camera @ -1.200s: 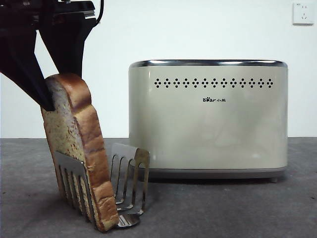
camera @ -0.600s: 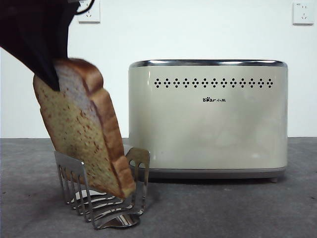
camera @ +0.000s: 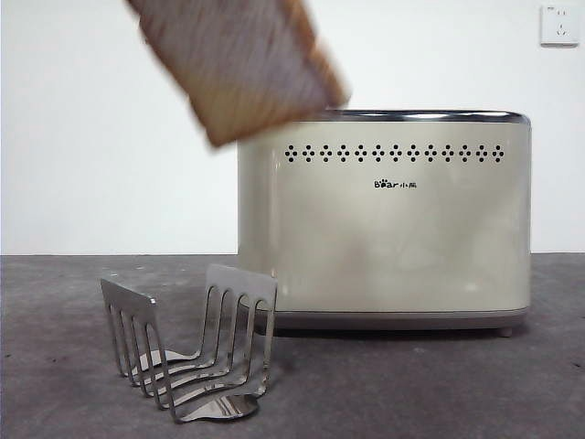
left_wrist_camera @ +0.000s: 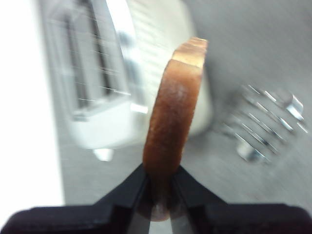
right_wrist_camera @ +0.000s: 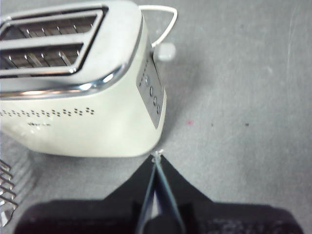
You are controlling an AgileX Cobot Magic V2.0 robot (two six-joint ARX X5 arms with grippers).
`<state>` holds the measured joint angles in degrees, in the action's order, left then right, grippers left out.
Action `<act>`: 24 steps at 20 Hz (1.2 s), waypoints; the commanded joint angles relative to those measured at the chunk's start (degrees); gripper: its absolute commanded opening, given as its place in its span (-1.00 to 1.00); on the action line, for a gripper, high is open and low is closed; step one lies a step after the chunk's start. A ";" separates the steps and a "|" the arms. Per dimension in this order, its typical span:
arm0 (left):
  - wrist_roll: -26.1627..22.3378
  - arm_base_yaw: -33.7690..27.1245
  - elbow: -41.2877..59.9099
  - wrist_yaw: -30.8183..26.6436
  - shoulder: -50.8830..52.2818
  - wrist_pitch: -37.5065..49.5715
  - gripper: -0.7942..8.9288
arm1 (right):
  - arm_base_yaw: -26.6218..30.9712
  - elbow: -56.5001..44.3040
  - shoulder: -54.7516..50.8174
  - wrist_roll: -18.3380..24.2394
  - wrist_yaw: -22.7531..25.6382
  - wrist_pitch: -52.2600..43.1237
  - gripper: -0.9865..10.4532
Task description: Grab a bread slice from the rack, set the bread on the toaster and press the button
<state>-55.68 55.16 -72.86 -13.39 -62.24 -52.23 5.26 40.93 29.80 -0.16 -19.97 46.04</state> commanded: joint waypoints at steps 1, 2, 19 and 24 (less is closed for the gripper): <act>6.05 0.07 -4.87 0.02 -0.07 0.48 -0.86 | -0.04 0.17 0.44 0.46 -0.20 0.61 -0.84; 8.70 0.07 -7.17 -0.20 -0.42 0.48 -0.86 | -0.04 0.17 0.48 0.44 -0.20 0.76 -0.84; 33.22 -1.18 -48.09 0.26 -29.44 -18.32 -0.85 | -0.04 0.15 1.22 0.44 -0.22 0.79 -0.84; 33.18 -1.66 -48.09 0.26 -34.36 -19.56 -0.85 | -0.04 0.17 1.22 0.46 -0.22 0.74 -0.84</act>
<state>-23.27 53.52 -120.86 -13.13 -96.51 -72.49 5.26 40.93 31.07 -0.16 -19.97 46.94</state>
